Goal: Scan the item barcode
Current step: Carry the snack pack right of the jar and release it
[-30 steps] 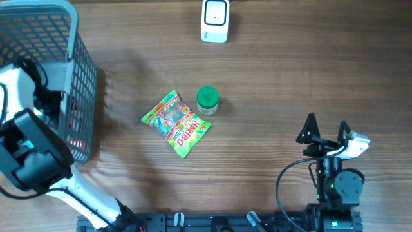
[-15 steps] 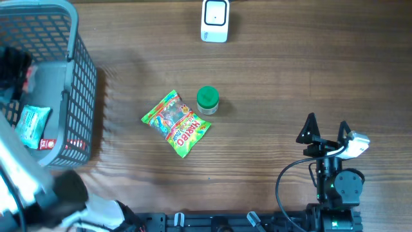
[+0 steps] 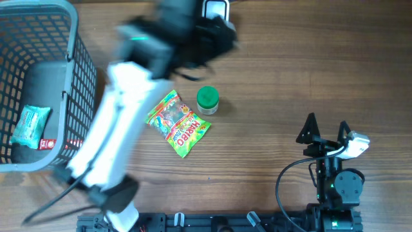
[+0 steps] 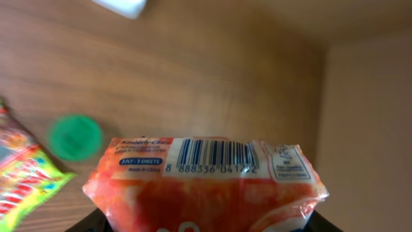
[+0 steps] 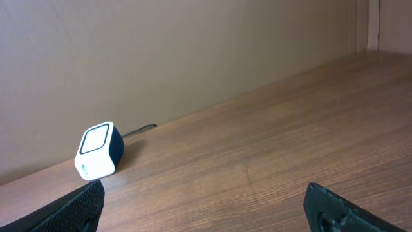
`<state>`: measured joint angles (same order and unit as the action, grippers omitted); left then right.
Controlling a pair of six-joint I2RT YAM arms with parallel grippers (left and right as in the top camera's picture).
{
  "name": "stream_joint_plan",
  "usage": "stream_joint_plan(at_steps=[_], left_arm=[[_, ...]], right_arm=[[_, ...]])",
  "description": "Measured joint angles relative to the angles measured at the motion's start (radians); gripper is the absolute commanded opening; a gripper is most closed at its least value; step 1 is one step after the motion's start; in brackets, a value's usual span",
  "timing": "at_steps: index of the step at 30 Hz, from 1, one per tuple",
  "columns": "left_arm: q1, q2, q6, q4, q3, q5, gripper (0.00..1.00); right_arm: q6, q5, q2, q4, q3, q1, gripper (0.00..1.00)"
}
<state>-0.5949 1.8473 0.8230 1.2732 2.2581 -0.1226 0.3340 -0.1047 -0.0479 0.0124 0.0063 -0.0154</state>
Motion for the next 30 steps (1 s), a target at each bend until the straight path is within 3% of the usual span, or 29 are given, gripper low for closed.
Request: stream_joint_plan(at_steps=[5,9,18,22,28,30], left_arm=[[-0.189,0.262,0.053,-0.008,0.0,0.055,0.54],[-0.251,0.437,0.174,-0.024,-0.002,0.066,0.56],[-0.268,0.583,0.694,-0.048,-0.005,0.071,0.61],[-0.268,0.618,0.863,-0.055,-0.005,0.057,1.0],[-0.266,0.621,0.97,-0.042,-0.005,0.057,1.0],[-0.266,0.621,0.958,-0.043,-0.005,0.076,0.92]], right_arm=[[0.0,0.0,0.0,0.0,0.0,0.0,1.0],[0.0,0.0,0.0,0.0,0.0,0.0,1.0],[0.0,0.0,0.0,0.0,0.0,0.0,1.0],[0.0,0.0,0.0,0.0,0.0,0.0,1.0],[0.0,0.0,0.0,0.0,0.0,0.0,1.0],[0.0,0.0,0.0,0.0,0.0,0.0,1.0]])
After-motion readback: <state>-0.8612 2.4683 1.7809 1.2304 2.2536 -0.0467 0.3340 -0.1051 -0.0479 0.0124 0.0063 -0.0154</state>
